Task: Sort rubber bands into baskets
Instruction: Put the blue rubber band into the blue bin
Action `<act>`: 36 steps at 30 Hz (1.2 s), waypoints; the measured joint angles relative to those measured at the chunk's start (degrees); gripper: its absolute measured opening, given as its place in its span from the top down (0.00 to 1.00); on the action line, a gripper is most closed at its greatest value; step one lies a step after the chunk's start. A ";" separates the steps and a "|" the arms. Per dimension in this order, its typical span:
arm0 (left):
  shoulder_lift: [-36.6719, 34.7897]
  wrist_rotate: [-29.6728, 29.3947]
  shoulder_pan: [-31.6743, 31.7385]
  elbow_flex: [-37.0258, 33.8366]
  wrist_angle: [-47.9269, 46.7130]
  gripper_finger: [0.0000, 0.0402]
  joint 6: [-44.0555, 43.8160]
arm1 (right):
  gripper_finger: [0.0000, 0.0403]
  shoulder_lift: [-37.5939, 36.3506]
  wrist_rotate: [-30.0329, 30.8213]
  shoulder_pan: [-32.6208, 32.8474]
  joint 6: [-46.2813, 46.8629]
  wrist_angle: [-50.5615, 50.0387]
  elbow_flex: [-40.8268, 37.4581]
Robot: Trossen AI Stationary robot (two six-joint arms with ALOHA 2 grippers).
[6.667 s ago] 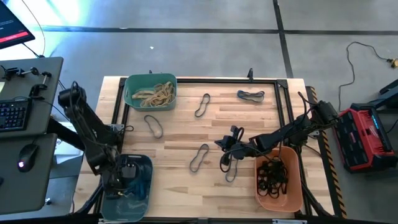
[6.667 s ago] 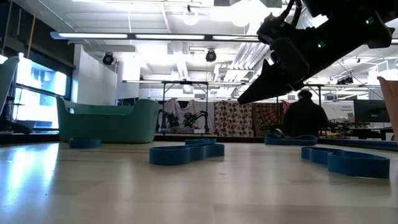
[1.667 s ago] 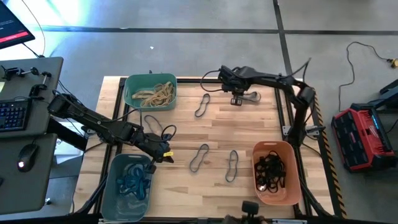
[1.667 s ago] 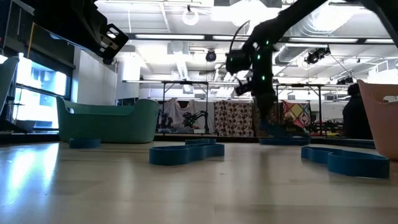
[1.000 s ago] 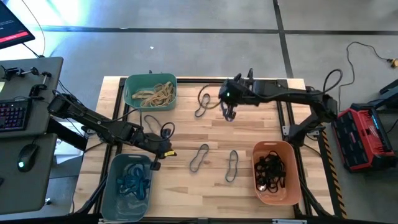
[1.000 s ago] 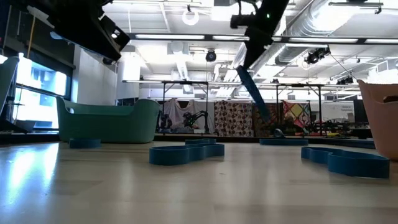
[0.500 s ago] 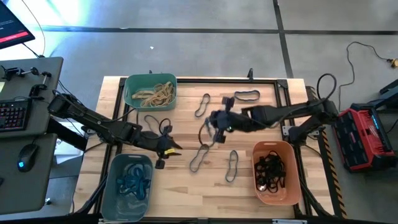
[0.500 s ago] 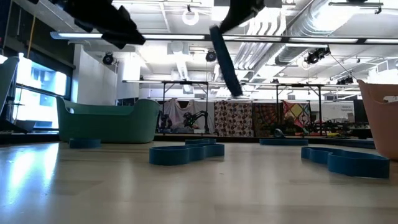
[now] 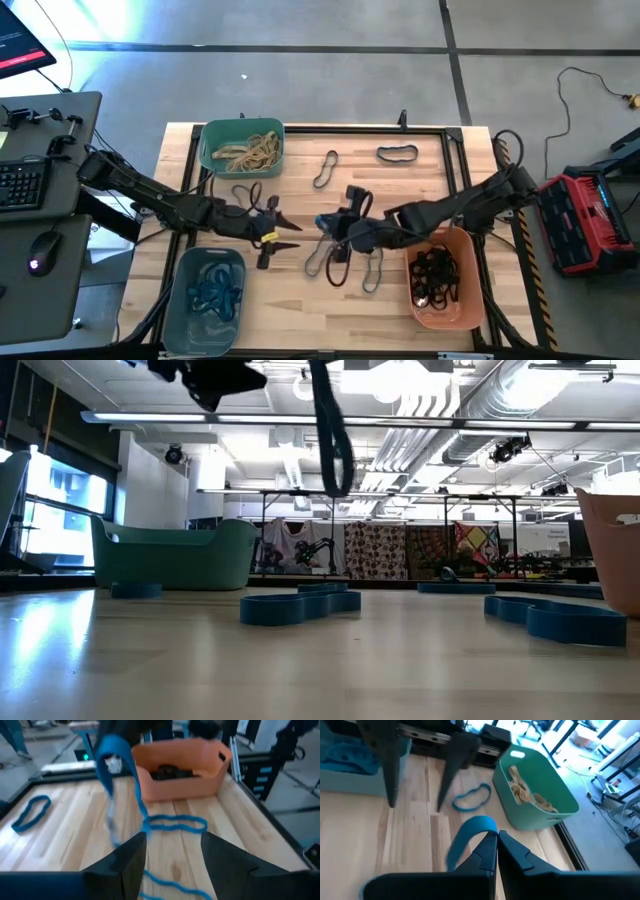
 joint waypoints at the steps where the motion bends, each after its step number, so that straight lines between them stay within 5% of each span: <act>1: 0.04 0.00 0.18 0.00 0.91 0.54 -0.01 | 1.00 0.22 0.32 0.28 -0.04 0.68 0.00; 26: 7.73 2.85 1.78 0.02 19.56 0.47 1.71 | 1.00 1.74 -1.50 3.15 -5.90 15.31 0.00; 31: 8.20 2.91 1.75 0.02 20.12 0.56 4.64 | 1.00 1.74 -1.48 3.15 -5.95 15.27 0.00; 36: 7.82 2.16 1.75 0.02 20.72 0.80 7.99 | 1.00 1.74 -1.39 3.15 -5.28 15.06 0.00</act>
